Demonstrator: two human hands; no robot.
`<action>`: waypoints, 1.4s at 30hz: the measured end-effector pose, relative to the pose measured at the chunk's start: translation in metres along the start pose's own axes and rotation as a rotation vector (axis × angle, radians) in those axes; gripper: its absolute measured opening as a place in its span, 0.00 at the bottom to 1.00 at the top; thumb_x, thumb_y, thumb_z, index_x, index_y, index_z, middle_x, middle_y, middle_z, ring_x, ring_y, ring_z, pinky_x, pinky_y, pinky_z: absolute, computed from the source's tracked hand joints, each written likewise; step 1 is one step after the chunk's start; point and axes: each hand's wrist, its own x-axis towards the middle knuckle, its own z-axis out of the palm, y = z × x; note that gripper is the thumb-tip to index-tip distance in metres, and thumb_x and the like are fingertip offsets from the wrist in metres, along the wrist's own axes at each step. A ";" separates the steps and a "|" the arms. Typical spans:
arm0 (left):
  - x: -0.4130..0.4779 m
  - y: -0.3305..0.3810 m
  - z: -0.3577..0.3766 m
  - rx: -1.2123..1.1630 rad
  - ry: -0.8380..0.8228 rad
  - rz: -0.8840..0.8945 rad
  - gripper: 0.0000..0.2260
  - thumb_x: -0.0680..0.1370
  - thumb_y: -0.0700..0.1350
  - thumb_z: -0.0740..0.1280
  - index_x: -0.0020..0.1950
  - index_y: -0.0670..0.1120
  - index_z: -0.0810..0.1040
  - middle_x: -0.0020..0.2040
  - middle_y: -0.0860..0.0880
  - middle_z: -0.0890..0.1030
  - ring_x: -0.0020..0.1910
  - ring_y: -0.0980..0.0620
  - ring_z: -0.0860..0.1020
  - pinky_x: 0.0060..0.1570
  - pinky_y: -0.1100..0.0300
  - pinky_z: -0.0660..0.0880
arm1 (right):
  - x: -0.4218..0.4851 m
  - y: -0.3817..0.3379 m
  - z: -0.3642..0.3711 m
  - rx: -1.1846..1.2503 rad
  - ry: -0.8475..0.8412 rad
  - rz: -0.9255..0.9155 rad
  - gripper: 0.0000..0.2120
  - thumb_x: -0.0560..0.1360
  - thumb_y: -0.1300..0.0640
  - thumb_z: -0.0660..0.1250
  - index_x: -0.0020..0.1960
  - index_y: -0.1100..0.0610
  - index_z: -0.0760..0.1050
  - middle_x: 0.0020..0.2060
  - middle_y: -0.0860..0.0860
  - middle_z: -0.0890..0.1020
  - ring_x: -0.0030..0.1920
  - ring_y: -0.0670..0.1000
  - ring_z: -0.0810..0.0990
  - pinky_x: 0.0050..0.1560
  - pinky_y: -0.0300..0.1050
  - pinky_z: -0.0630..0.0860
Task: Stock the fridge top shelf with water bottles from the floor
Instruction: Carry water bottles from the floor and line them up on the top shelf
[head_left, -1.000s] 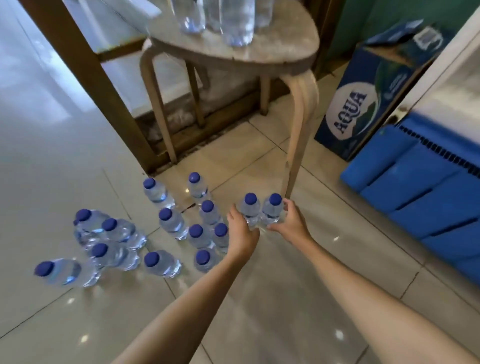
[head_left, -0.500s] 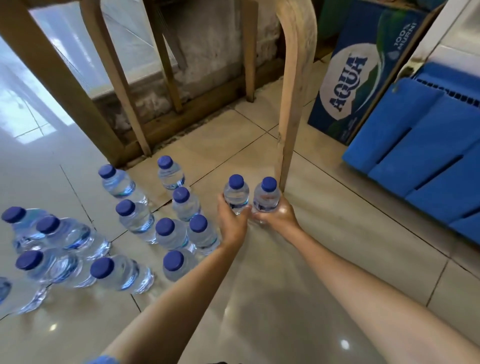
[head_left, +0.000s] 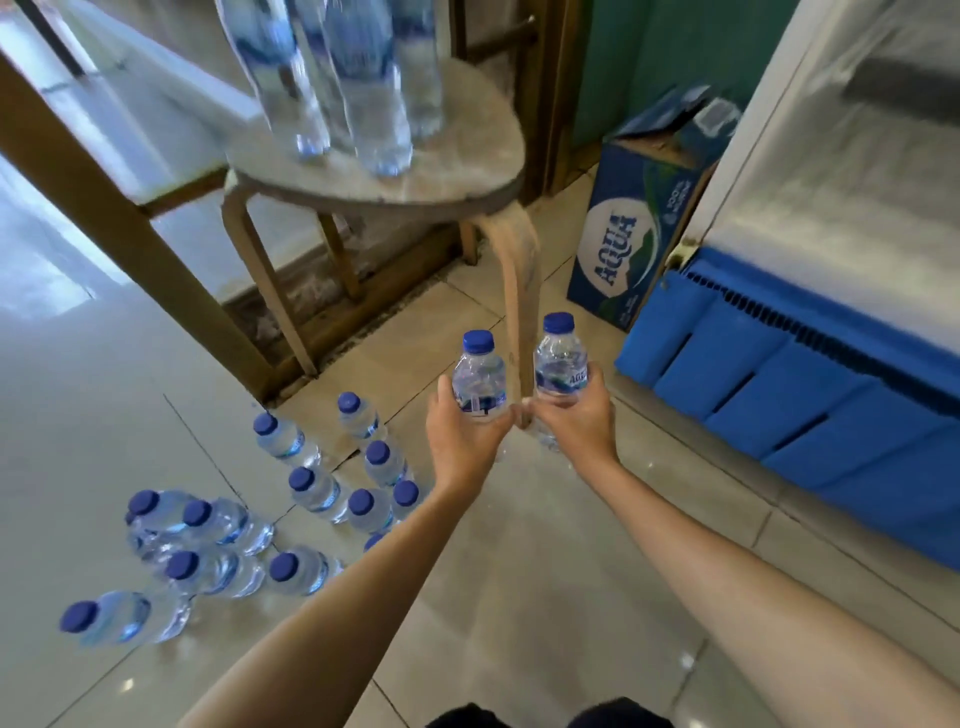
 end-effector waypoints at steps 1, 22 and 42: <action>-0.001 0.032 -0.007 0.005 0.002 0.017 0.20 0.62 0.54 0.76 0.47 0.54 0.71 0.45 0.52 0.77 0.44 0.55 0.76 0.41 0.64 0.73 | -0.003 -0.031 -0.012 0.018 0.008 -0.003 0.28 0.61 0.57 0.79 0.55 0.48 0.70 0.45 0.46 0.83 0.45 0.44 0.82 0.46 0.40 0.78; 0.015 0.808 -0.156 -0.190 -0.252 0.456 0.24 0.70 0.46 0.75 0.56 0.48 0.63 0.47 0.53 0.73 0.44 0.54 0.74 0.44 0.61 0.69 | -0.046 -0.737 -0.360 0.091 0.381 -0.357 0.21 0.65 0.61 0.79 0.52 0.53 0.72 0.44 0.51 0.82 0.42 0.47 0.80 0.41 0.34 0.75; 0.017 1.095 0.086 -0.274 -0.594 0.792 0.25 0.70 0.42 0.75 0.62 0.41 0.68 0.51 0.49 0.74 0.49 0.52 0.73 0.47 0.61 0.69 | 0.073 -0.851 -0.704 0.171 0.806 -0.437 0.31 0.60 0.56 0.82 0.59 0.58 0.75 0.49 0.52 0.84 0.48 0.52 0.83 0.48 0.44 0.80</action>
